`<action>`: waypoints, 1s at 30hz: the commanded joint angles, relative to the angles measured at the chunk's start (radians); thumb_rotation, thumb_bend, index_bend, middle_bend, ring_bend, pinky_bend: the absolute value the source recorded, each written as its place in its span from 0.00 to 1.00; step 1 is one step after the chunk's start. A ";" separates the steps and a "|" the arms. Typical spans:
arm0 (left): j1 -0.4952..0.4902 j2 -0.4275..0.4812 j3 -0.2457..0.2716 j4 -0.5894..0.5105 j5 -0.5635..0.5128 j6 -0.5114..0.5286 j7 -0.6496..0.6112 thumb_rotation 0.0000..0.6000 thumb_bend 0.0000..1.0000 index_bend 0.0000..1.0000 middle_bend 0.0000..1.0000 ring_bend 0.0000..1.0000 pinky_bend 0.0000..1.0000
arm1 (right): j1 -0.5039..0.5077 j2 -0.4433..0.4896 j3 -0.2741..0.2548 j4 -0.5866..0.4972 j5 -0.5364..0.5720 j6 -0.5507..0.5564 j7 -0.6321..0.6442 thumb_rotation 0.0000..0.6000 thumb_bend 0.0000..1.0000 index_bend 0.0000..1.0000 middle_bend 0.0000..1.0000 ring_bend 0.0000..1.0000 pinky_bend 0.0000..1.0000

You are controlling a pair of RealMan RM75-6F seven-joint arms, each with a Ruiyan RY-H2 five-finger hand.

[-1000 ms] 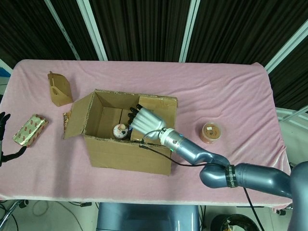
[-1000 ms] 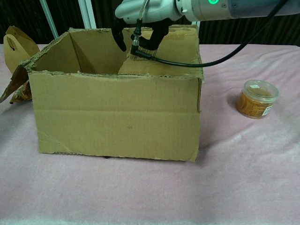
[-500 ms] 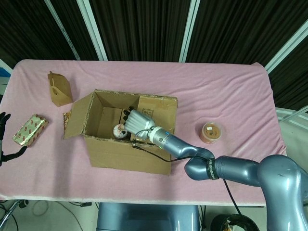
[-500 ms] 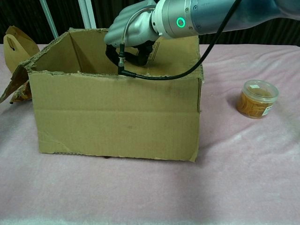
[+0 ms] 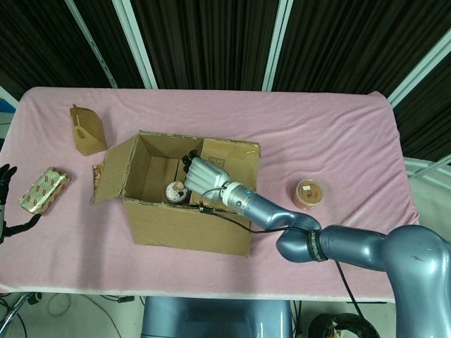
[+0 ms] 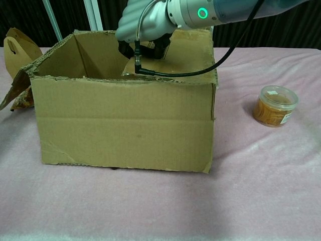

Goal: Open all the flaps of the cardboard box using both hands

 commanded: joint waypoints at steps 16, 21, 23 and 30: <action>0.006 -0.001 0.000 -0.001 0.026 0.003 -0.007 1.00 0.17 0.00 0.00 0.00 0.00 | 0.043 0.269 -0.056 -0.282 0.122 0.126 -0.169 1.00 0.88 0.45 0.30 0.17 0.25; 0.007 0.000 0.000 -0.004 0.027 0.000 -0.005 1.00 0.17 0.00 0.00 0.00 0.00 | 0.045 0.329 -0.077 -0.335 0.144 0.158 -0.210 1.00 0.82 0.37 0.28 0.16 0.25; 0.008 0.000 0.000 -0.005 0.028 -0.001 -0.003 1.00 0.17 0.00 0.00 0.00 0.00 | 0.044 0.354 -0.085 -0.356 0.148 0.172 -0.228 1.00 0.77 0.34 0.27 0.16 0.25; 0.009 0.002 0.000 -0.009 0.028 -0.003 0.000 1.00 0.17 0.00 0.00 0.00 0.00 | 0.033 0.426 -0.108 -0.409 0.157 0.215 -0.272 1.00 0.64 0.30 0.25 0.16 0.25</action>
